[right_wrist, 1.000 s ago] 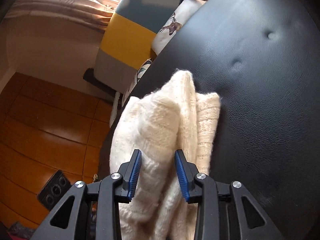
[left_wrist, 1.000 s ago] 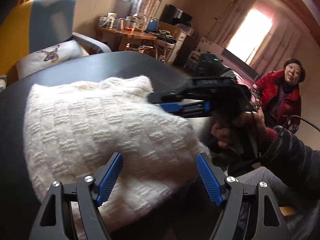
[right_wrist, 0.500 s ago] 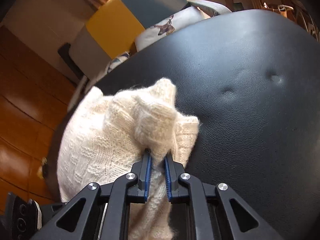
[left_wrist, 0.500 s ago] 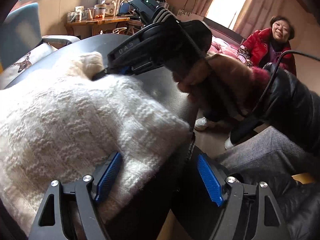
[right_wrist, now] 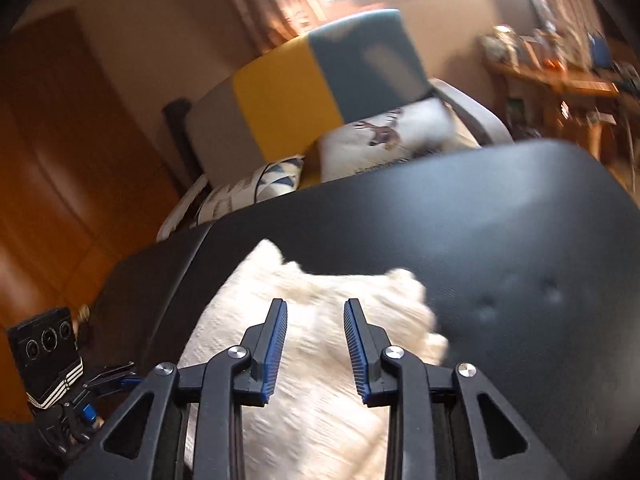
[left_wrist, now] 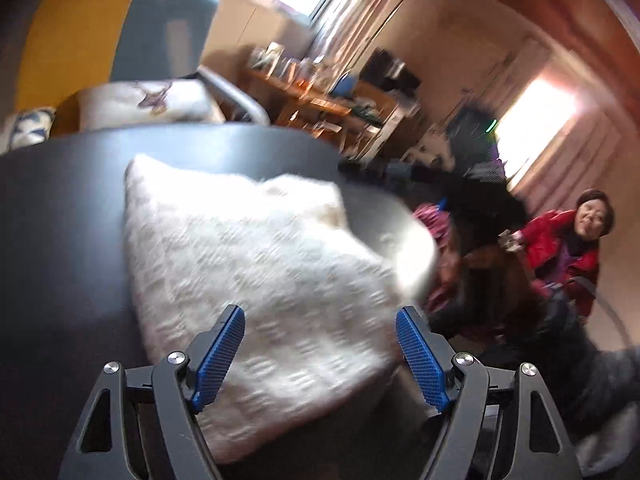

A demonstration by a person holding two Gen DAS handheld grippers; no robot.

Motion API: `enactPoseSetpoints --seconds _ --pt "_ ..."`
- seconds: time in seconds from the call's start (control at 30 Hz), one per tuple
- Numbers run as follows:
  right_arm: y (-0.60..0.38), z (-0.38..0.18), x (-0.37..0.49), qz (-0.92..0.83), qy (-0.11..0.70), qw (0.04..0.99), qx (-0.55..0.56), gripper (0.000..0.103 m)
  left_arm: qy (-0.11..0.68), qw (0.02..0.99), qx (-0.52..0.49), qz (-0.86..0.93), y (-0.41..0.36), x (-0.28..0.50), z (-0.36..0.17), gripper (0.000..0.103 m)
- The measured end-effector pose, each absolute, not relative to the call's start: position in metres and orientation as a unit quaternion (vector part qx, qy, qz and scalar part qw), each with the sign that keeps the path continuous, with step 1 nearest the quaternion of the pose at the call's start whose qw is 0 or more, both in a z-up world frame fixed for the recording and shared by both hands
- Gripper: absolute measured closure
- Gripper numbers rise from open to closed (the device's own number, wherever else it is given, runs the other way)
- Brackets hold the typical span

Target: Fold clothes

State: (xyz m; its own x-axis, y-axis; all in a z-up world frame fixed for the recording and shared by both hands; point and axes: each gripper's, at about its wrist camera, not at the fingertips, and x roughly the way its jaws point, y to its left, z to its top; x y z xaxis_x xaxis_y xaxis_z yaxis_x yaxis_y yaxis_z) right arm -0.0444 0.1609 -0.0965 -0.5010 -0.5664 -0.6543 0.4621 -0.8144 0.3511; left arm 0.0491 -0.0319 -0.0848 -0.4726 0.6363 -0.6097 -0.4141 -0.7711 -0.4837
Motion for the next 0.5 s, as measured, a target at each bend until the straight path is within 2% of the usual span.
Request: enactPoseSetpoints --seconds 0.07,0.13,0.23,0.27,0.33,0.5 --pt "0.137 -0.110 -0.052 -0.863 -0.038 0.286 0.415 0.074 -0.116 0.309 -0.429 0.841 -0.018 0.054 -0.101 0.024" --pt "0.124 -0.140 -0.070 -0.846 -0.022 0.235 0.479 0.074 -0.087 0.306 -0.449 0.835 -0.004 0.059 -0.121 0.024" --pt "0.143 -0.162 -0.081 -0.843 -0.091 0.225 0.481 0.079 -0.058 0.296 -0.436 0.848 0.007 0.070 -0.133 0.023" --pt "0.142 -0.160 -0.080 -0.844 -0.085 0.225 0.479 0.079 -0.053 0.295 -0.436 0.849 0.007 0.071 -0.133 0.023" --pt "0.137 -0.155 -0.078 -0.849 -0.060 0.228 0.473 0.079 -0.065 0.297 -0.439 0.845 0.007 0.069 -0.130 0.023" --pt "0.145 -0.122 -0.064 -0.859 -0.053 0.257 0.439 0.079 -0.153 0.301 -0.422 0.841 -0.024 0.064 -0.105 0.023"
